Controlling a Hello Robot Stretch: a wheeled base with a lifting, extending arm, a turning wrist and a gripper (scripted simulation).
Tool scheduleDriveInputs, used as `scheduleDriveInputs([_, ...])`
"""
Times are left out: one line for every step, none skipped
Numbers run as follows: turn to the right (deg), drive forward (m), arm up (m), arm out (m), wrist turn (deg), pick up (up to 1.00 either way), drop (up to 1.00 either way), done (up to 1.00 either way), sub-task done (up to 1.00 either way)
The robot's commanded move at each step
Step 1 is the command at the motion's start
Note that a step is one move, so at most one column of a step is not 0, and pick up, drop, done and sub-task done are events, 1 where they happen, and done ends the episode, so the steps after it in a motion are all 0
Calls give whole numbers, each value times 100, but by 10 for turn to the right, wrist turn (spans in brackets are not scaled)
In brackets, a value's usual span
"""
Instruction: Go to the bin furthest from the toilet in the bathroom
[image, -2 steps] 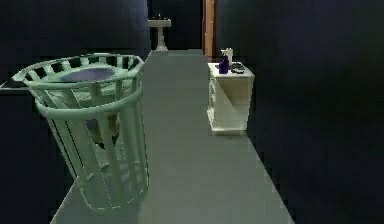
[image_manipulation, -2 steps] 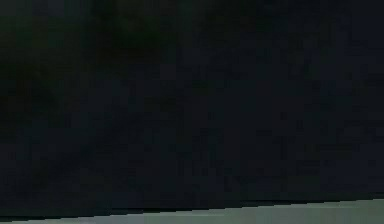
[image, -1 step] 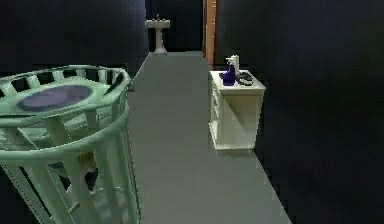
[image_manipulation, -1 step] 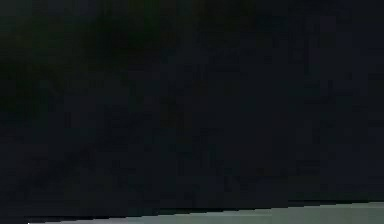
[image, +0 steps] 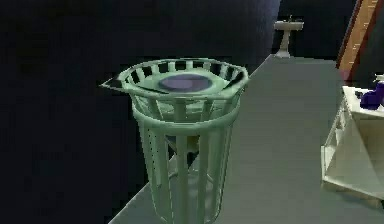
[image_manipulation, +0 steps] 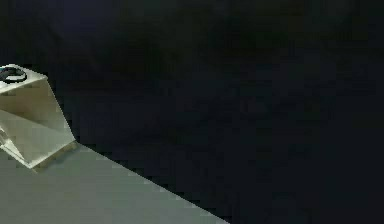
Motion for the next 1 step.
scheduleDriveInputs([0, 0, 0, 0, 0, 0, 0, 100, 0])
